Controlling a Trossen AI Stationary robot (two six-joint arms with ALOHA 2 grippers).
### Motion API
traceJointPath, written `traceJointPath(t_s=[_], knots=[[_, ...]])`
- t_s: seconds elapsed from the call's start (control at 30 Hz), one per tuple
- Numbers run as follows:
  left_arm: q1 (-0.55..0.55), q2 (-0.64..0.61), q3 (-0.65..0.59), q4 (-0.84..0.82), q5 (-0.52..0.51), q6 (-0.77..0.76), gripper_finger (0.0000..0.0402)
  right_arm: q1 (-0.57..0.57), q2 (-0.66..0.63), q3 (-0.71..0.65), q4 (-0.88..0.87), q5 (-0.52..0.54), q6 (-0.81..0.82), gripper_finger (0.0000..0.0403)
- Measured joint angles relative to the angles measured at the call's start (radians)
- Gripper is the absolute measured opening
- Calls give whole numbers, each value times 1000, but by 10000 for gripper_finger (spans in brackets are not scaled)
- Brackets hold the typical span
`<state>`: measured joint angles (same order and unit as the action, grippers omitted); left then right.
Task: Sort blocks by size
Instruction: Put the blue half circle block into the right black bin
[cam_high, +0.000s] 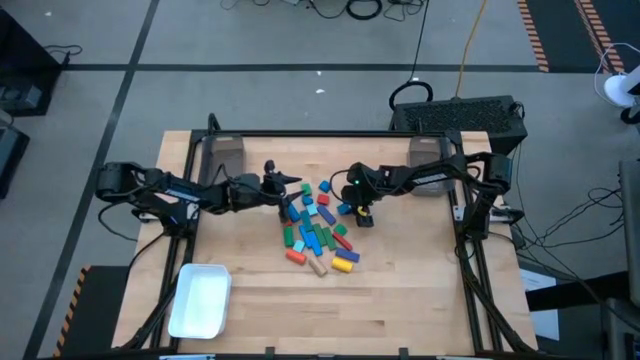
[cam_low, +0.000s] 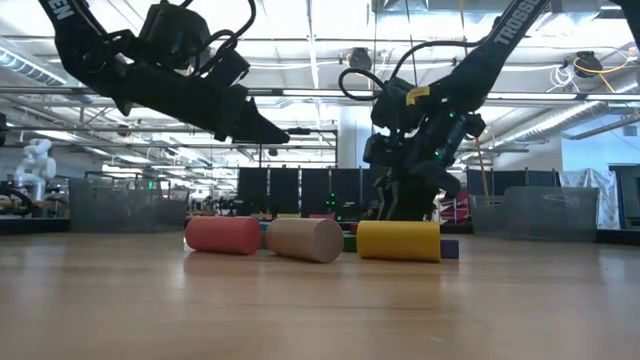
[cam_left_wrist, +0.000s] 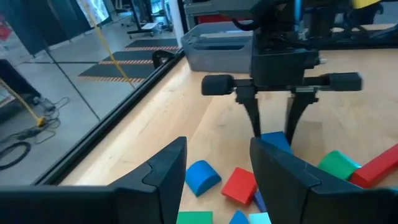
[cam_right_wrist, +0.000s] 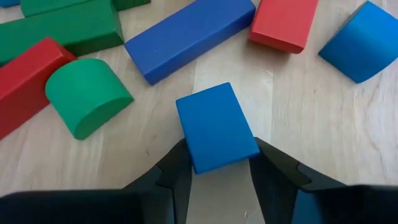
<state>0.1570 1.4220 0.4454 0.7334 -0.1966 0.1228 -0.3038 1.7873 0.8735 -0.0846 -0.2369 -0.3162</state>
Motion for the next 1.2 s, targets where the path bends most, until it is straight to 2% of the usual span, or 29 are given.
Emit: traceJointPath(t_s=[0.4,0.6,0.83,1.2], knots=[[0,0,0,-14,-47,15,180,-35,-182,-1,-150,10,36,126],[0,0,0,-13,-47,15,180,-66,-293,-1,-274,110,44,126],[0,0,-1,-19,-47,12,180,-119,-413,-1,-407,169,66,126],[0,0,-1,-19,-47,-11,180,-262,-540,-1,-638,309,110,126]])
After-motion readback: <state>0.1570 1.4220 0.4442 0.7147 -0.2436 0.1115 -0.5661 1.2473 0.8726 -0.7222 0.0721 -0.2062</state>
